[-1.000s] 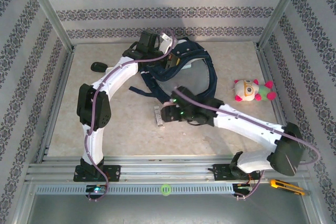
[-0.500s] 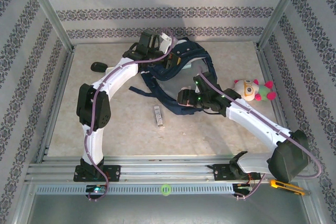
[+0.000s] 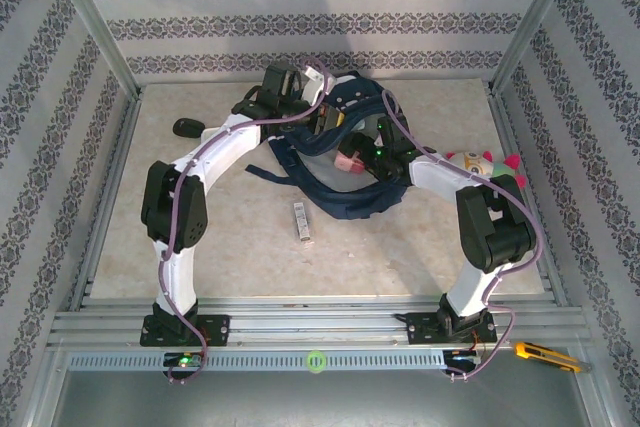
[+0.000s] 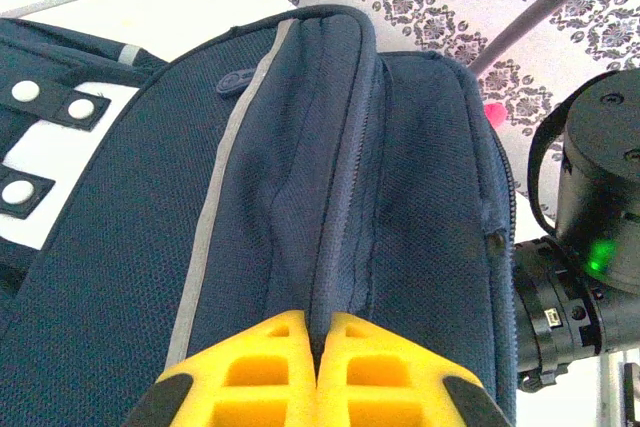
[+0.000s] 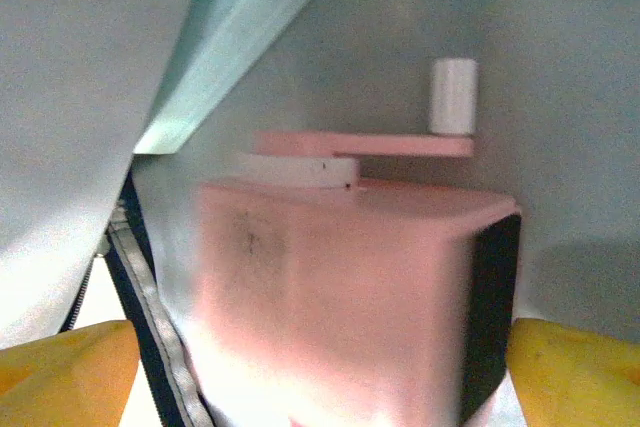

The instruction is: Pack the student bag

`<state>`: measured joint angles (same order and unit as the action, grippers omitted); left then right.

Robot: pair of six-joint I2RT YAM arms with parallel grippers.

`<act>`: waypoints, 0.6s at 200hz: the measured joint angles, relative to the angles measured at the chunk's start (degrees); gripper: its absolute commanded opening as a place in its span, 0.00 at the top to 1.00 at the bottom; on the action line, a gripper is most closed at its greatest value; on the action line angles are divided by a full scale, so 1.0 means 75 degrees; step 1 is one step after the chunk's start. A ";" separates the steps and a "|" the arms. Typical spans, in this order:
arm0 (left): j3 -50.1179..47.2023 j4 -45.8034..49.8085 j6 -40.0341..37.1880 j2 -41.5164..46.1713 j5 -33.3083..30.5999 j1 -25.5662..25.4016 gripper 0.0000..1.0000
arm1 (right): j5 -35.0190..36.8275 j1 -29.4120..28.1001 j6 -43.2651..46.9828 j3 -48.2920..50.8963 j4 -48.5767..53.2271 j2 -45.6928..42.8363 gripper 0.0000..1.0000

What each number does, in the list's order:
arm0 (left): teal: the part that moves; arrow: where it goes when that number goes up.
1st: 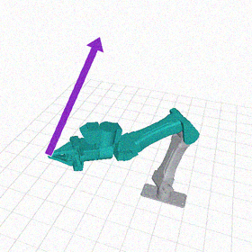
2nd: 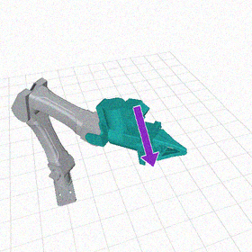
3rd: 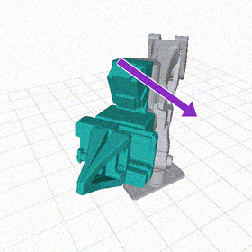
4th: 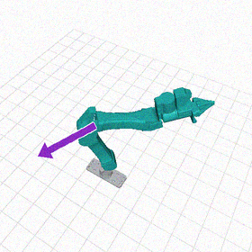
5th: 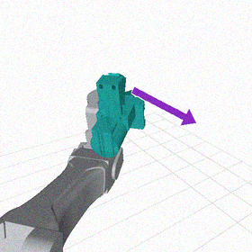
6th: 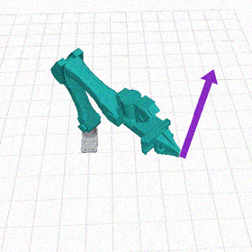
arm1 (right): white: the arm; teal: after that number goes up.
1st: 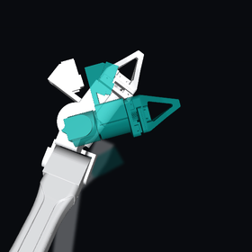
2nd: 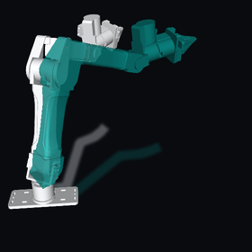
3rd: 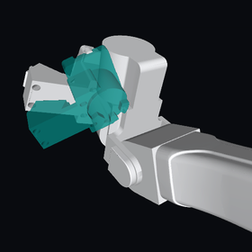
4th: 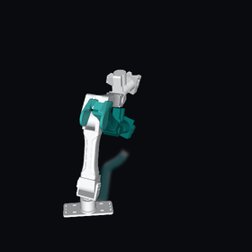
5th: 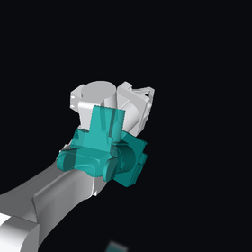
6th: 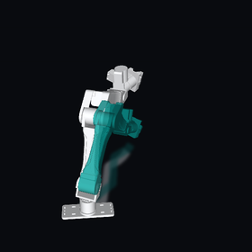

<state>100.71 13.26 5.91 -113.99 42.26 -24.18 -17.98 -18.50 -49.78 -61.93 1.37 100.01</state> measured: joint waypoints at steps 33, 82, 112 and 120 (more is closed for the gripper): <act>-0.0102 -0.0003 -0.0093 0.0146 -0.0067 0.0026 1.00 | 0.0000 0.0006 -0.0009 0.0044 -0.0224 -0.0055 0.03; -0.0484 -0.0085 -0.0335 0.0326 -0.0178 0.0041 1.00 | 0.0055 0.0052 0.0058 0.0819 -0.0172 -0.1431 0.10; -0.1282 -0.0274 -0.0807 0.0766 -0.0367 0.0023 1.00 | 0.0064 0.0052 0.0367 0.1198 0.0347 -0.3156 0.15; -0.1527 -0.0332 -0.0991 0.0889 -0.0411 -0.0009 1.00 | 0.0064 0.0050 0.0487 0.1209 0.0533 -0.3605 0.15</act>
<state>89.25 10.76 -1.52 -107.33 39.18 -24.25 -17.50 -18.13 -46.13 -52.86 5.37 72.97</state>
